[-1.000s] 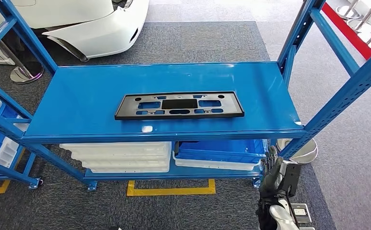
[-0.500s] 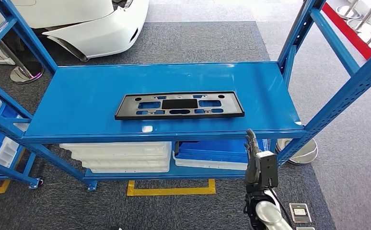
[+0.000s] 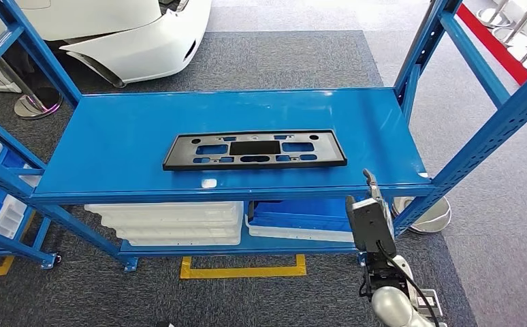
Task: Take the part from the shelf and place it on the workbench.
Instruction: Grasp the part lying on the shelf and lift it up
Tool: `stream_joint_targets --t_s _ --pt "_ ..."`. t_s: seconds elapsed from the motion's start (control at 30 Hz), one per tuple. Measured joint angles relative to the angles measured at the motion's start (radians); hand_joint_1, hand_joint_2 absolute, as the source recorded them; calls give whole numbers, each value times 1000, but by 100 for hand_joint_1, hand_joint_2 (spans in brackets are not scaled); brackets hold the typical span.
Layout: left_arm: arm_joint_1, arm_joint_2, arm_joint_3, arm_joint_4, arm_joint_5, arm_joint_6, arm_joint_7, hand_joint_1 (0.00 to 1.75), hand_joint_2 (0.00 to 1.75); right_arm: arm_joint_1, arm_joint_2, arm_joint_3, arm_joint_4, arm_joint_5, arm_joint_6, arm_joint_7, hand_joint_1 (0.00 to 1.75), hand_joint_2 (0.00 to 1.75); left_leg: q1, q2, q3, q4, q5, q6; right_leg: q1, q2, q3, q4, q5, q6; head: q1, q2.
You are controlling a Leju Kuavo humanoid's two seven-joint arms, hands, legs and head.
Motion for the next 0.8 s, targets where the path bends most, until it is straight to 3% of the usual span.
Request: stream_joint_targets --t_s 0.03,0.17,0.23,0.4,0.53,0.63,0.8 --pt "0 0 0 1 -1 -6 -3 0 0 1 -12 0 -25 67 3 61 0 175 0 0 0 0 0 0 0 0 0 0 0 0 0 0" --pt "0 0 0 4 -4 -23 -9 0 0 -29 -119 -18 -158 545 146 560 0 175 0 0 0 0 0 0 0 0 0 0 0 0 -1 0" --pt "-1 0 0 4 -6 -24 -4 0 0 -45 -151 -27 -173 617 214 642 0 175 0 0 0 0 0 0 0 0 0 0 0 1 -1 0" --pt "-3 0 0 4 -10 -30 -1 0 0 -88 -214 -39 -185 703 352 711 0 175 0 0 0 1 0 0 -1 0 0 0 1 1 0 0" --pt "-8 0 0 5 -15 -34 -1 0 0 -147 -250 -28 -176 784 536 740 0 175 0 0 0 0 0 0 0 0 0 0 1 1 -1 0" --pt "-14 0 0 5 -24 -36 2 0 0 -211 -270 -6 -141 830 627 706 0 175 0 0 0 0 0 0 0 0 0 0 1 1 -1 0" --pt "-25 0 0 5 -36 -45 4 0 0 -308 -286 49 -63 874 674 633 0 175 0 0 -1 0 1 0 0 -1 0 0 1 0 -1 0"
